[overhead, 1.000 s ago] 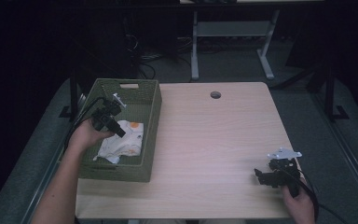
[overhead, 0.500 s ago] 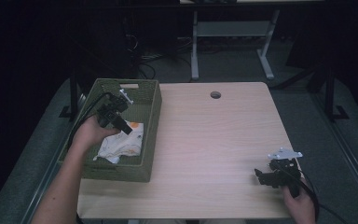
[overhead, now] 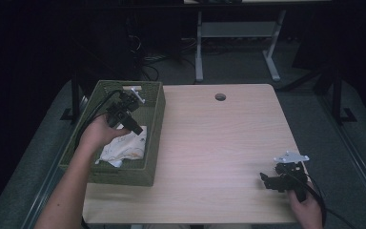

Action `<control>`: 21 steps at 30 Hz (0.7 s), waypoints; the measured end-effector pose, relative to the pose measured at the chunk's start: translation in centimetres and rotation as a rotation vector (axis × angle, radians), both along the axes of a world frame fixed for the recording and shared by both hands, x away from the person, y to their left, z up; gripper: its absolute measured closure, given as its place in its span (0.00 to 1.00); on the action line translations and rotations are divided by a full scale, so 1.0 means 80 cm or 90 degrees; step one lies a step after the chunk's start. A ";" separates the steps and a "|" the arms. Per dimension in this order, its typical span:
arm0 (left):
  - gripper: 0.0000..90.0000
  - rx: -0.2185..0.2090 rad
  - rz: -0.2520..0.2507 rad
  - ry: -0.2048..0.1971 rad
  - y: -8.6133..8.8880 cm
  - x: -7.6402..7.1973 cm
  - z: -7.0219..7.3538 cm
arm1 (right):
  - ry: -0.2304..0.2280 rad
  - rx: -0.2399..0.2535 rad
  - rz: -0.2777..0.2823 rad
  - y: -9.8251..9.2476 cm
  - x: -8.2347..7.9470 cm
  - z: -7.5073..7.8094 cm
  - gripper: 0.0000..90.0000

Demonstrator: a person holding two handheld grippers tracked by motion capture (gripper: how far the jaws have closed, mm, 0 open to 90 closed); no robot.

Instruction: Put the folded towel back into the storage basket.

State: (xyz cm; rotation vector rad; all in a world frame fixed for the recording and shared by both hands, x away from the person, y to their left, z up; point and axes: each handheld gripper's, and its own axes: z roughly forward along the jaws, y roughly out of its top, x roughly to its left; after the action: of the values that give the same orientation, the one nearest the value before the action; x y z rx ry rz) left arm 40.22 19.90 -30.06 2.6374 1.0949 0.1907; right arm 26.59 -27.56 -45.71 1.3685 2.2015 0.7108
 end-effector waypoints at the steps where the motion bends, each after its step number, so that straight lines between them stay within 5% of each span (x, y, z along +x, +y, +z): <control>1: 0.66 0.000 -0.002 0.000 -0.003 0.000 0.001 | 0.000 0.001 -0.001 0.000 0.000 0.000 0.16; 21: 0.65 0.004 -0.048 -0.006 -0.058 -0.004 0.008 | -0.002 0.002 0.001 -0.001 -0.001 0.002 0.16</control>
State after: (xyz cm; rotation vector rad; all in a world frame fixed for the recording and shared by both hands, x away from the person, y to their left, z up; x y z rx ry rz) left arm 39.91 15.27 -29.41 2.6749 0.9914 0.1916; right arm 26.51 -27.66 -45.57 1.3658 2.1999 0.7168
